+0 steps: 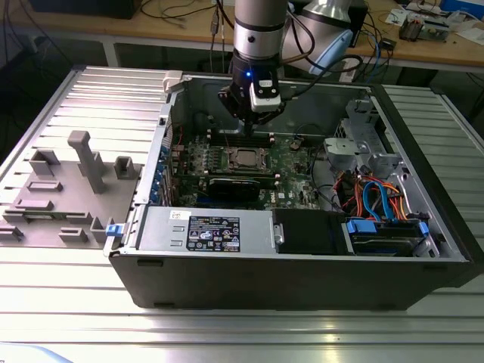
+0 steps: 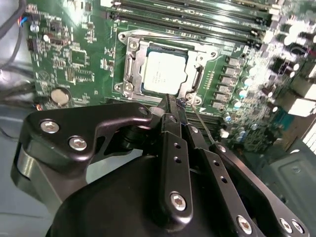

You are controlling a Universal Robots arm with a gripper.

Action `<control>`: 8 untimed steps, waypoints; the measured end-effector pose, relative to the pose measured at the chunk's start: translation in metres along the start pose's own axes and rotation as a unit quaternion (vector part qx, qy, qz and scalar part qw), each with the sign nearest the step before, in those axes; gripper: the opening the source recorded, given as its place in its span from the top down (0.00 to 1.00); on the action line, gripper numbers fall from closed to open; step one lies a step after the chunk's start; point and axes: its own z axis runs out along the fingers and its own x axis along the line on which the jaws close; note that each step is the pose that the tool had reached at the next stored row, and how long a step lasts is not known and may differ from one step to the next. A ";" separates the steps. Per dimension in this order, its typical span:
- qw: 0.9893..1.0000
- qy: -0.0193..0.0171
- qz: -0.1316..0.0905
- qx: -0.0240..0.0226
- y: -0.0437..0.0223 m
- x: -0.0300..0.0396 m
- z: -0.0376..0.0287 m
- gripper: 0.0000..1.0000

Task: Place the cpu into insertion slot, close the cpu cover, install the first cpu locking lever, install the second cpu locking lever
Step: 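Install the first cpu locking lever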

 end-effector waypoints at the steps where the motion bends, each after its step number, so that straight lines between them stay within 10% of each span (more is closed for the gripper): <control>1: 1.000 0.000 -0.012 0.000 0.0000 0.0000 0.0000 0.89; 8: 0.996 0.002 -0.092 -0.001 0.0000 0.0000 0.0001 0.89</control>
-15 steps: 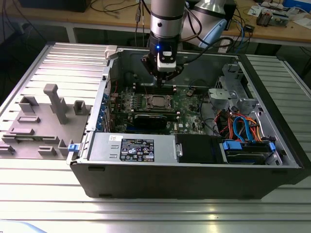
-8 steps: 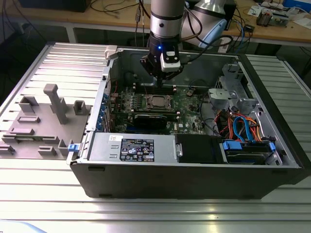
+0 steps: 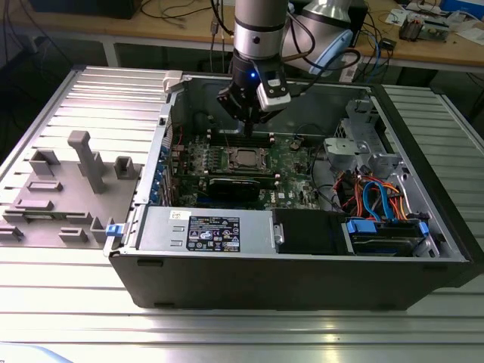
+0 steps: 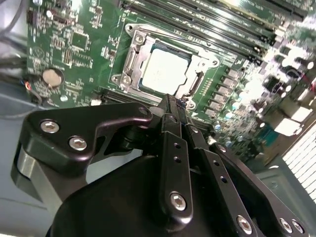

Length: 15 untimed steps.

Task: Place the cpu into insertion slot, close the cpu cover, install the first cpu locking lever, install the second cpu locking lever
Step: 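Install the first cpu locking lever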

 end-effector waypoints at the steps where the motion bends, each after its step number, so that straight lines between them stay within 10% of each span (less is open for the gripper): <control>1: 1.000 0.000 -0.011 0.000 0.0000 0.0000 0.0001 0.89; 3: 0.999 0.001 -0.034 0.000 0.0000 0.0000 0.0004 0.89; 6: 0.999 -0.009 -0.044 -0.002 0.0000 0.0003 0.0019 0.89; 15: 0.997 -0.007 -0.069 -0.025 -0.0022 0.0161 0.0045 0.89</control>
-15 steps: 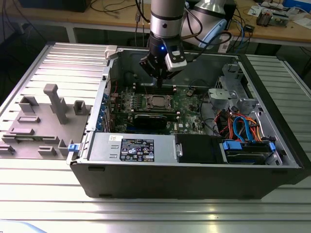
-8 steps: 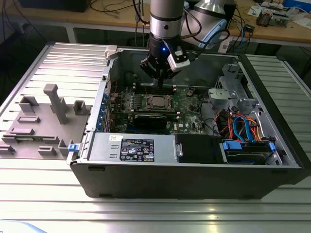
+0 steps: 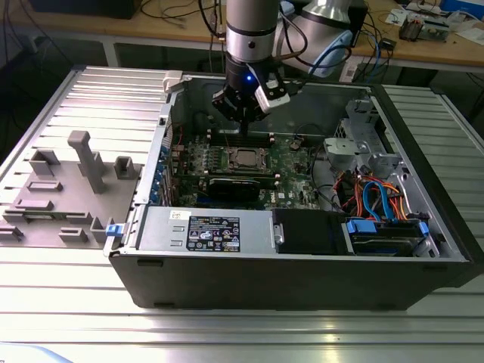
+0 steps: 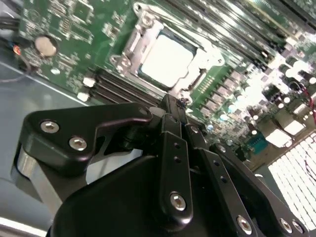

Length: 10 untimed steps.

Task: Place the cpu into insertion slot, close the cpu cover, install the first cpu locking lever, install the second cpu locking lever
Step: 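Install the first cpu locking lever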

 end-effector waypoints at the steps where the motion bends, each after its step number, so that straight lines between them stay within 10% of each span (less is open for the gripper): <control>1: 1.000 0.000 0.000 0.000 0.0001 0.0041 0.0002 0.89; 6: 1.000 -0.001 0.015 0.001 0.0000 0.0110 0.0020 0.89; 10: 1.000 -0.001 0.015 0.015 0.0010 0.0110 0.0021 0.89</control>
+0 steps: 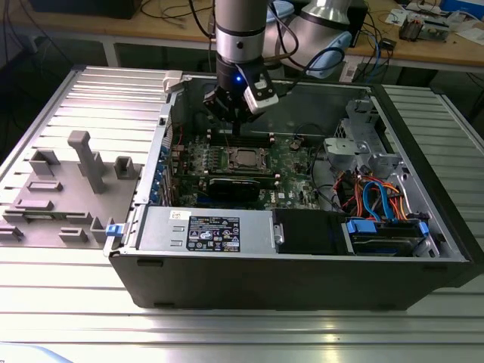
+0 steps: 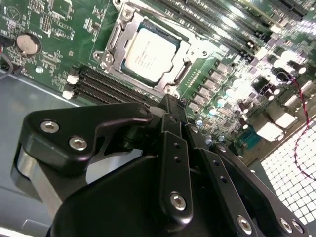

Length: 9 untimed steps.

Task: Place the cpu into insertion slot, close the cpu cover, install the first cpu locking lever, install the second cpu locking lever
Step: 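Install the first cpu locking lever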

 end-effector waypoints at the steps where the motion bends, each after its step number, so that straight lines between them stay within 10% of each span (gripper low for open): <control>1: 1.000 0.000 0.000 0.001 0.0000 0.0000 0.0000 0.89; 9: 1.000 -0.001 0.013 0.002 -0.0002 0.0123 0.0005 0.89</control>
